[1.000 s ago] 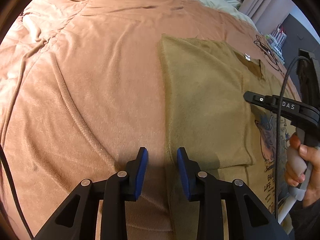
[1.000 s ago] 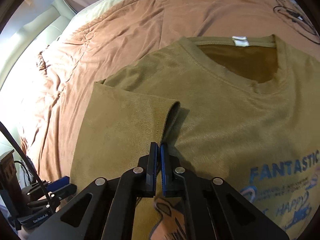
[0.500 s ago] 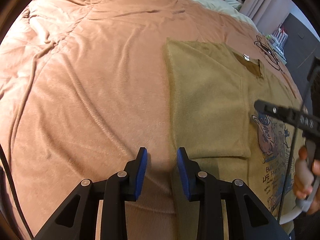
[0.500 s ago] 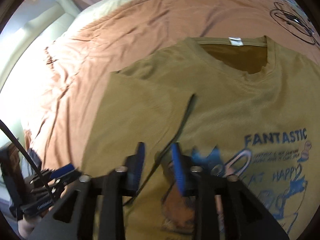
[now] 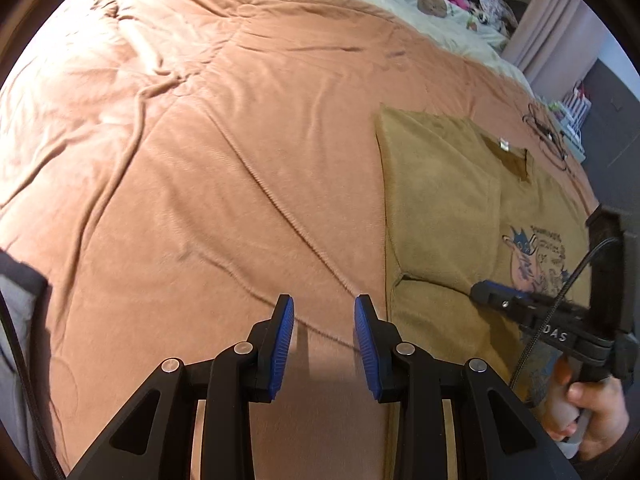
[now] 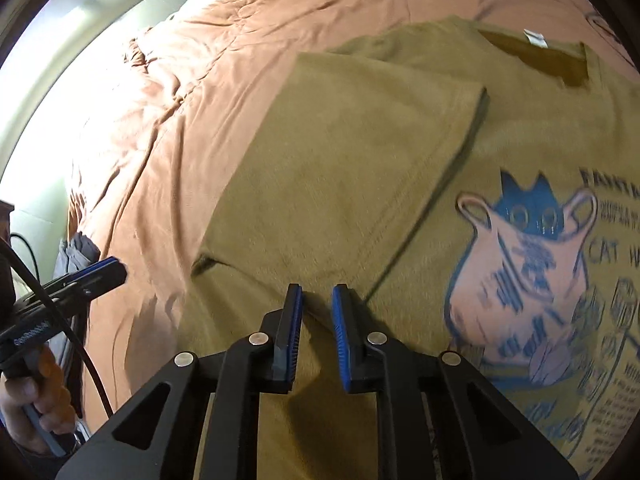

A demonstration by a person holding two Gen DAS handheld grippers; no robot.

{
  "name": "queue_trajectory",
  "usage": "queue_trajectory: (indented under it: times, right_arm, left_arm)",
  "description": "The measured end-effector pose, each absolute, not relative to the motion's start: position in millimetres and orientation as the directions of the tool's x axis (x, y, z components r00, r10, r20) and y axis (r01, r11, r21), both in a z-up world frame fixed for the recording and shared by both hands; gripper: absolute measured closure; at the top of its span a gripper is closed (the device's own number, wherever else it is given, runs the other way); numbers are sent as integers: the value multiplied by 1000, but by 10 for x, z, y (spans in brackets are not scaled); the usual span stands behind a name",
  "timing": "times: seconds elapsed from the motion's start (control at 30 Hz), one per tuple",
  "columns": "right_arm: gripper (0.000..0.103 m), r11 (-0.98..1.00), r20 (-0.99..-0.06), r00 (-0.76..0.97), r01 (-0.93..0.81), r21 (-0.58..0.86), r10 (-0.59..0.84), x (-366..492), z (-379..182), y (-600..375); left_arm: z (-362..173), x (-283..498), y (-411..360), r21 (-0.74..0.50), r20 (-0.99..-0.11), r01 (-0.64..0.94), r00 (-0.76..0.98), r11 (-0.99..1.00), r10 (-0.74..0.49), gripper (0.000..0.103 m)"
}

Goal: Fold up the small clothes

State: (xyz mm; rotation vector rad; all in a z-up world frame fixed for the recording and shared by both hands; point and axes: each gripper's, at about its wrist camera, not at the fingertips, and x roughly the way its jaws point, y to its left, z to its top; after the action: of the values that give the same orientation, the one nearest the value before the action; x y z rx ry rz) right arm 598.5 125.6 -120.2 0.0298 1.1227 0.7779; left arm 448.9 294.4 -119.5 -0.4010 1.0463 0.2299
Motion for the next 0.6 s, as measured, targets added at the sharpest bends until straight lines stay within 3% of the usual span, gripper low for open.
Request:
queue_trajectory:
  times: [0.13, 0.37, 0.43, 0.47, 0.5, 0.6]
  right_arm:
    - [91, 745, -803, 202, -546, 384, 561, 5931, -1123, 1190]
    - [87, 768, -773, 301, -539, 346, 559, 5691, -734, 801]
    - [68, 782, -767, 328, -524, 338, 551, 5647, -658, 593]
    - [46, 788, -762, 345, -518, 333, 548, 5618, -624, 504]
    - [32, 795, -754, 367, -512, 325, 545, 5570, -584, 408]
    - [25, 807, -734, 410, -498, 318, 542, 5431, -447, 36]
  left_arm:
    - [-1066, 4350, 2946, -213, -858, -401, 513, 891, 26, 42]
    - [-779, 4286, 2707, -219, -814, -376, 579, 900, 44, 20]
    - [-719, 4289, 2613, -220, -806, -366, 590, 904, 43, 20]
    - [-682, 4307, 2544, -216, -801, -360, 597, 907, 46, 20]
    - [-664, 4307, 2497, -216, -795, -356, 604, 909, 48, 20]
    - [-572, 4336, 2294, -211, -774, -330, 632, 920, 49, 20]
